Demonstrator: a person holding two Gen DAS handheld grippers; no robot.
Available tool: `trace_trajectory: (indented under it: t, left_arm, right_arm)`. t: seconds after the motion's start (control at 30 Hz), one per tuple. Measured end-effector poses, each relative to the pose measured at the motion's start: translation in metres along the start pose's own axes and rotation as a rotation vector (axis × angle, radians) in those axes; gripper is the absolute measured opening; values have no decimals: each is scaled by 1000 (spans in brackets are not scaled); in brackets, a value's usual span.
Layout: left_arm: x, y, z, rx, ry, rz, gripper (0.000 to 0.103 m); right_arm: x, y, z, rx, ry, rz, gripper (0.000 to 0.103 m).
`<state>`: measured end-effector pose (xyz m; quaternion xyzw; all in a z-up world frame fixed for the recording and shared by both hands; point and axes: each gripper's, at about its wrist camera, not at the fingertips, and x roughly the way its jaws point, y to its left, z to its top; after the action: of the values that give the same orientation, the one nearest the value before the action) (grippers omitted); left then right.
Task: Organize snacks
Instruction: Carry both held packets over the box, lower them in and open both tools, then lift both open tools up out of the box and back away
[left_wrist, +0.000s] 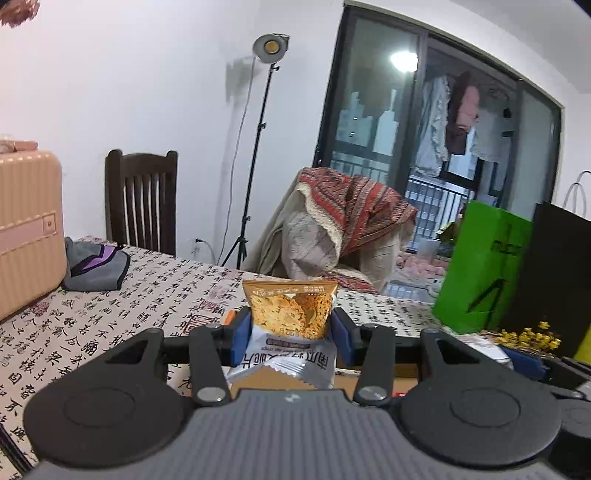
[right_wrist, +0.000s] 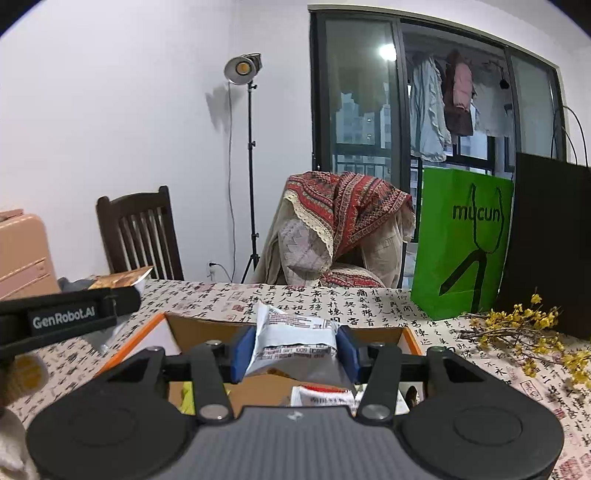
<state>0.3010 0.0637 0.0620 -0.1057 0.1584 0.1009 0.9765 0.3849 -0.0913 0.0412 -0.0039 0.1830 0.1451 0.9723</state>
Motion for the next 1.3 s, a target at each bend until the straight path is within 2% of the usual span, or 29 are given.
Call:
trace_trajectory:
  t: [0.1, 0.33, 0.37, 0.4, 0.47, 0.5, 0.53, 0.6, 0.9, 1.1, 1.3]
  left_arm:
    - [10, 6, -7, -5, 10, 2, 47]
    - [14, 10, -13, 7, 5, 5, 50]
    - [14, 10, -14, 7, 3, 1, 54]
    - [14, 11, -15, 5, 1, -4, 58]
    - [12, 12, -15, -1, -5, -2, 84]
    - [11, 12, -15, -4, -13, 2, 90]
    - [8, 13, -15, -8, -24, 9, 103]
    - [5, 14, -14, -18, -38, 10, 103]
    - [-9, 9, -6, 3, -42, 3, 103]
    - [-46, 13, 6, -8, -68, -18, 103]
    - [-93, 21, 2, 19, -84, -25, 103]
  right_arm:
    - [8, -5, -9, -1, -25, 4, 48]
    - [21, -14, -20, 15, 15, 43, 50]
    - [21, -15, -22, 19, 21, 44, 52]
    - [22, -16, -22, 23, 29, 48, 58]
    - [23, -19, -22, 38, 40, 62, 64]
    - [23, -21, -22, 48, 48, 73, 78]
    - [23, -23, -22, 57, 51, 82, 95]
    - [21, -26, -23, 67, 42, 79, 103]
    - [12, -27, -16, 48, 53, 36, 103]
    - [-27, -26, -7, 24, 15, 62, 103]
    - [-79, -22, -14, -21, -11, 82, 103]
